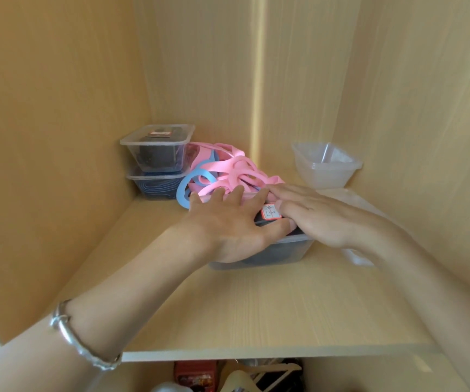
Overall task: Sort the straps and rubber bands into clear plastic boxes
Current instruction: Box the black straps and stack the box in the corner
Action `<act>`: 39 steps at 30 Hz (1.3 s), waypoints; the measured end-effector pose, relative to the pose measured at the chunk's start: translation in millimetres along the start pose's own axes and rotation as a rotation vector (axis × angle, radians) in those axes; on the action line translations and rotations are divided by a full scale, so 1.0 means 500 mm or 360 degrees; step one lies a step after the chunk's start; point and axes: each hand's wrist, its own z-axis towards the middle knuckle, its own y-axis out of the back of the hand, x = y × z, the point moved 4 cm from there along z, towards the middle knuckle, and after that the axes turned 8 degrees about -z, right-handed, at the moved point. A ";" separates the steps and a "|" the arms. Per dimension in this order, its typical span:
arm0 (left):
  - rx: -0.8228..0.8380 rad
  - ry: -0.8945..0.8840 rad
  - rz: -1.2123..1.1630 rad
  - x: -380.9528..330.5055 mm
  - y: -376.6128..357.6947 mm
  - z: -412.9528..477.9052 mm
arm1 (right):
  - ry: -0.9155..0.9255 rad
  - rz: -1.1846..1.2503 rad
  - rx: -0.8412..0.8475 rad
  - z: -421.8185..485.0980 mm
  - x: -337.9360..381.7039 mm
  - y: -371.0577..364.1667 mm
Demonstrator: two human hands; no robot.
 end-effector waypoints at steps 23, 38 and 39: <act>0.0168 -0.0166 0.0092 0.011 0.004 -0.071 | 0.0202 0.0028 -0.0094 -0.035 0.030 -0.003; -0.0009 0.0580 0.0254 0.115 0.051 -0.168 | 0.0332 -0.0488 -0.0743 0.088 0.186 -0.058; -0.0042 0.0655 0.0218 0.131 0.054 -0.157 | 0.0381 -0.0540 -0.0749 0.097 0.192 -0.064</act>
